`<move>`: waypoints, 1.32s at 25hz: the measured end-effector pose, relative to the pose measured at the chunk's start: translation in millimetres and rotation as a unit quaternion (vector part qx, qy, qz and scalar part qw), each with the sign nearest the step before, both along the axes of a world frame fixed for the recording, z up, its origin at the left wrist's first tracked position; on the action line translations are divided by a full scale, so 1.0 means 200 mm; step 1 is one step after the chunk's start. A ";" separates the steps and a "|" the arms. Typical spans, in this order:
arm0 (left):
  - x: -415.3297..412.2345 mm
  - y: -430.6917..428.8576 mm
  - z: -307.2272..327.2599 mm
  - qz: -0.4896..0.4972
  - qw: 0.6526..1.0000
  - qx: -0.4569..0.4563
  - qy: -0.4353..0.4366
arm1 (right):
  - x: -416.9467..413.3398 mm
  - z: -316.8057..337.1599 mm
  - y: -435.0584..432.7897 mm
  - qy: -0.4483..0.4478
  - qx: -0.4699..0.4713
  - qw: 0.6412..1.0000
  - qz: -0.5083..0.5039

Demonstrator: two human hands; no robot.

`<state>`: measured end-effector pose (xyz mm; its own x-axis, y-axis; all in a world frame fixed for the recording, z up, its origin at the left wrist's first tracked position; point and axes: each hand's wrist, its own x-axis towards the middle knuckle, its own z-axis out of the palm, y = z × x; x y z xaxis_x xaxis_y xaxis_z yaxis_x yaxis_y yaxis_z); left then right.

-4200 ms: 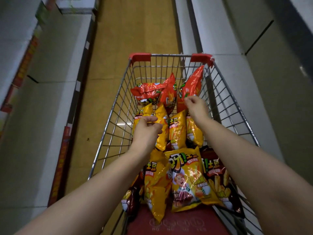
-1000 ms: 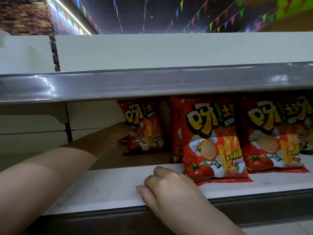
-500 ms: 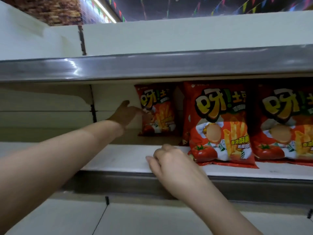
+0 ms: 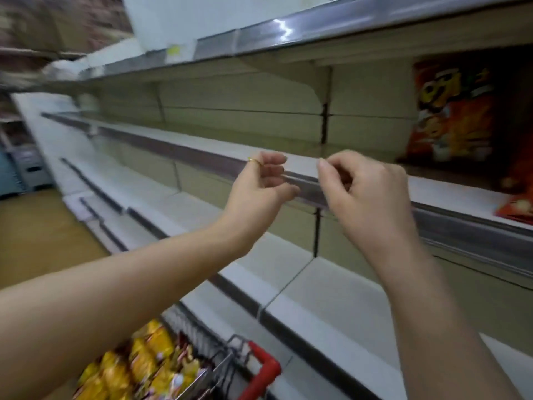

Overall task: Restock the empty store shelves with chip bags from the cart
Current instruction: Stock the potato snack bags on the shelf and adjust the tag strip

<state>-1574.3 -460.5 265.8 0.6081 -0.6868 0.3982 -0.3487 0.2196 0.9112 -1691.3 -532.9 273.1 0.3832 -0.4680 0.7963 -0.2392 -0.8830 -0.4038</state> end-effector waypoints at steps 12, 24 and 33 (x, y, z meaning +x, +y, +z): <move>1.00 1.01 -0.66 0.295 0.919 0.089 0.245 | 1.27 -0.59 0.68 0.257 0.058 0.928 0.262; 1.55 1.44 -1.57 0.398 0.761 0.126 0.497 | 2.26 -1.75 0.98 0.531 0.170 0.759 0.335; 1.74 1.31 -2.07 0.412 0.723 0.091 0.547 | 2.96 -2.56 1.06 0.581 0.182 0.712 0.350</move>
